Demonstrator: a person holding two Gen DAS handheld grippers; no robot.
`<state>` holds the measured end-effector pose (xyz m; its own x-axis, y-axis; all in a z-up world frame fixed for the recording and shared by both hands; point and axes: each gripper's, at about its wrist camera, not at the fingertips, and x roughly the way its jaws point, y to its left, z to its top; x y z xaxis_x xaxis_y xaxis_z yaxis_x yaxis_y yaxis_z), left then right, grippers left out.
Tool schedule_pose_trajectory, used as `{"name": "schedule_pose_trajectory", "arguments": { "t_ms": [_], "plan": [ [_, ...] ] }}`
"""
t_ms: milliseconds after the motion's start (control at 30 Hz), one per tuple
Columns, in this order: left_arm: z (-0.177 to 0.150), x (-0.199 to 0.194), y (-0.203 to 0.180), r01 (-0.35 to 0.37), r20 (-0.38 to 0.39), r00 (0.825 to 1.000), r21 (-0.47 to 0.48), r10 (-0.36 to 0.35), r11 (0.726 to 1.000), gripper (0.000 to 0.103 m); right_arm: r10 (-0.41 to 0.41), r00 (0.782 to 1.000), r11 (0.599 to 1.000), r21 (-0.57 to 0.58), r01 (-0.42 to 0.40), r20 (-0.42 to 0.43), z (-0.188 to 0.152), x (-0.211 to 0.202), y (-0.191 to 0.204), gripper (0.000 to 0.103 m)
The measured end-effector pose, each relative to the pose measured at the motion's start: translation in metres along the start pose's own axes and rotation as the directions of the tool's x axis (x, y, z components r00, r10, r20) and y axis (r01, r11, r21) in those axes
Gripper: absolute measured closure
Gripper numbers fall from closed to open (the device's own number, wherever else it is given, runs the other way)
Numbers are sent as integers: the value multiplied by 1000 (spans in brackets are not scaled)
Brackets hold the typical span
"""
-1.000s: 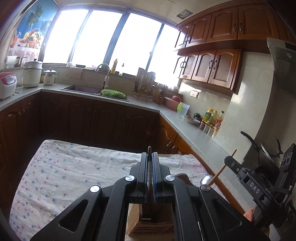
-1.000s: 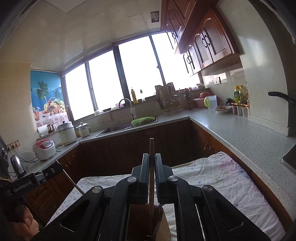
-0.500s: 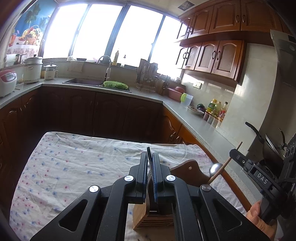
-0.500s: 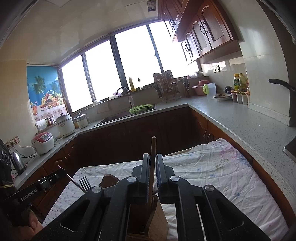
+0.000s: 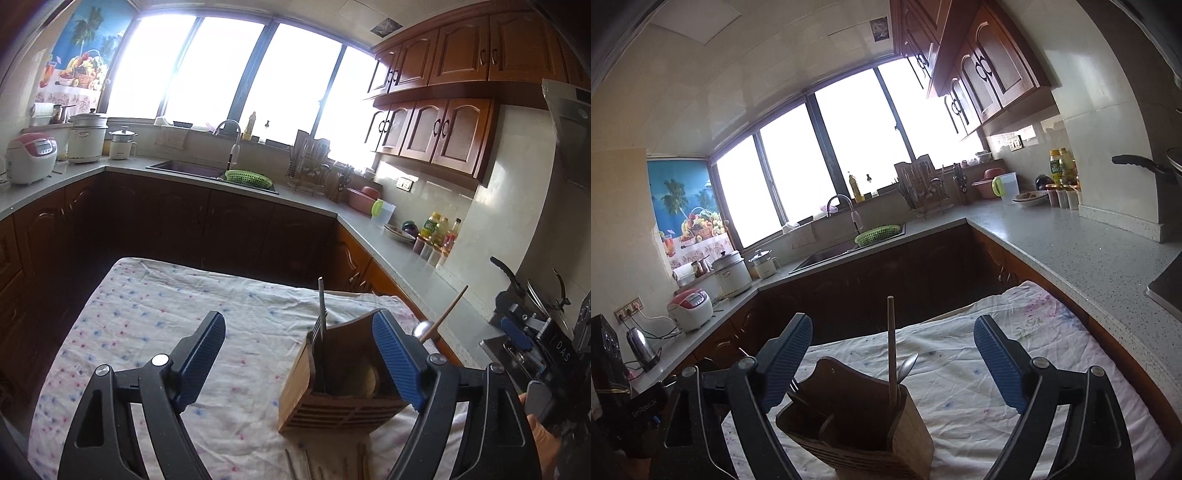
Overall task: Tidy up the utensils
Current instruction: 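Open both tools to release the chopsticks in the holder, then move both open tools back down to the remaining chopsticks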
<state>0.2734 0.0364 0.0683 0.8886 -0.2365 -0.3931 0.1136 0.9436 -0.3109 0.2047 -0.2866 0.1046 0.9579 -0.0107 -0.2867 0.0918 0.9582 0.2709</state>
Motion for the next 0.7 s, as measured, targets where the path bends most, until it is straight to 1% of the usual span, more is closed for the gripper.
{"name": "schedule_pose_trajectory", "arguments": {
  "t_ms": [100, 233, 400, 500, 700],
  "plan": [
    [-14, -17, 2, -2, -15, 1000, -11, 1, 1000, 16, 8, 1000, 1000, 14, -8, 2, -5, -17, -4, 6],
    [-33, -38, 6, -7, -49, 999, -24, 5, 1000, 15, -3, 1000, 999, 36, 4, -28, -21, -34, -11, 5],
    [-59, -57, 11, -16, -110, 994, -46, 11, 999, 15, -24, 994, 999, 39, 28, -106, -50, -51, -18, 5],
    [-68, -61, 18, -27, -147, 989, -75, 16, 997, 15, -30, 988, 999, 36, 36, -152, -69, -59, -22, 5],
    [-80, -71, 28, -62, -192, 981, -115, 39, 991, 15, -42, 974, 998, 36, 51, -221, -101, -73, -24, 5]
  ]
}}
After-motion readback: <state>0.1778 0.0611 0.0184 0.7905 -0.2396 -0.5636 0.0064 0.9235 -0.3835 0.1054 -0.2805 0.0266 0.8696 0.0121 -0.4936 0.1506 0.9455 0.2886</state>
